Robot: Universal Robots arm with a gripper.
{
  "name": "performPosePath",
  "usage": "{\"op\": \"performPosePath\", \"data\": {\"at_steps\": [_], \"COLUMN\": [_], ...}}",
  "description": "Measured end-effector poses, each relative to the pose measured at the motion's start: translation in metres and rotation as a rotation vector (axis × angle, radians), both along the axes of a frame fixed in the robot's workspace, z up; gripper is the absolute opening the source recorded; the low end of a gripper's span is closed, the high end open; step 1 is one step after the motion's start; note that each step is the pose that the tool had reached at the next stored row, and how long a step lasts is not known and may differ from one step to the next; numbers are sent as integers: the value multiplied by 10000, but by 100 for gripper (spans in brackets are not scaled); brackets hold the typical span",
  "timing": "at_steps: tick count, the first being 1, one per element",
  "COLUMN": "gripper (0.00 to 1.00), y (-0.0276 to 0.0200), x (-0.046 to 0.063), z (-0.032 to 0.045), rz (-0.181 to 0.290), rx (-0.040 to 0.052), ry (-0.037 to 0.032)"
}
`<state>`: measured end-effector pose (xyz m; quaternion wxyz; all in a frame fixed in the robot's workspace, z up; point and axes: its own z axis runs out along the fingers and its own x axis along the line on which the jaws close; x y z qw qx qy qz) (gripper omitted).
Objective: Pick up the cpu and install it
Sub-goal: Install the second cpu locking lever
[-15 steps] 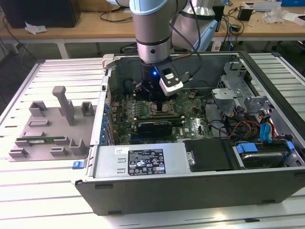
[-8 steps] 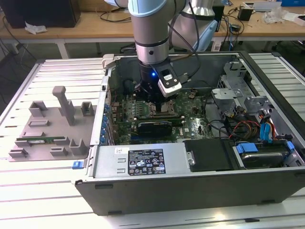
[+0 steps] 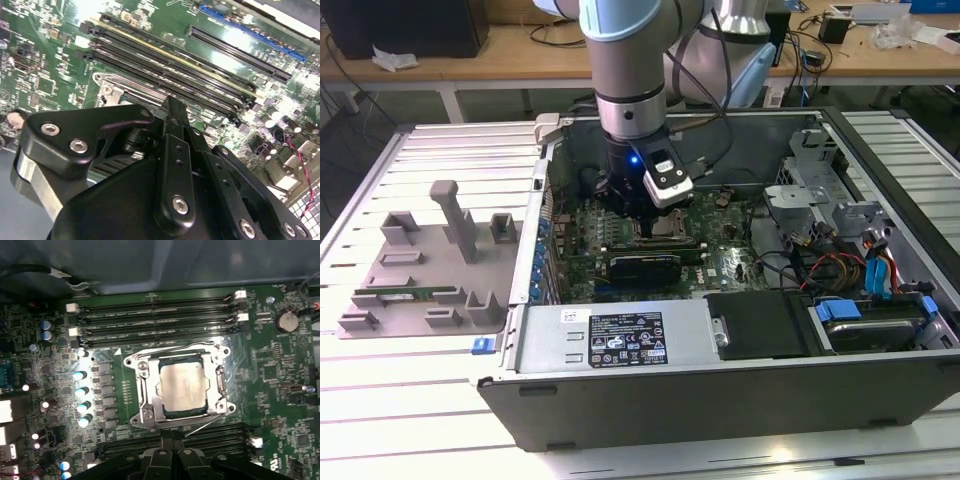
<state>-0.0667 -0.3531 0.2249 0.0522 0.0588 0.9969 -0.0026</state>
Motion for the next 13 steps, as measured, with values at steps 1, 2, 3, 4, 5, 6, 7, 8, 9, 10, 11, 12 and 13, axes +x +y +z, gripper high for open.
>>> {"op": "performPosePath", "data": {"at_steps": [1, 2, 3, 4, 5, 6, 7, 8, 9, 10, 11, 12, 13], "gripper": [11, 11, 11, 11, 11, 11, 11, 11, 11, 11, 11, 11, 11], "y": [0, -2, -6, -17, -44, -57, -69, -86, -92, -97, -98, -101, -104], "x": [-9, -15, -17, -18, -19, -19, -20, -24, -29, -35, -46, -52, -56], "z": [-10, -29, -39, -52, -57, -58, -58, -58, -59, -59, -64, -74, -80], "rz": [-1, 1, 2, 3, 23, 51, 89, 177, 225, 291, 460, 635, 723], "rx": [2, 27, 55, 104, 147, 160, 166, 168, 168, 168, 170, 178, 194], "ry": [0, -1, 0, -2, -1, -1, -1, -1, 0, 0, 0, 2, 4]}}
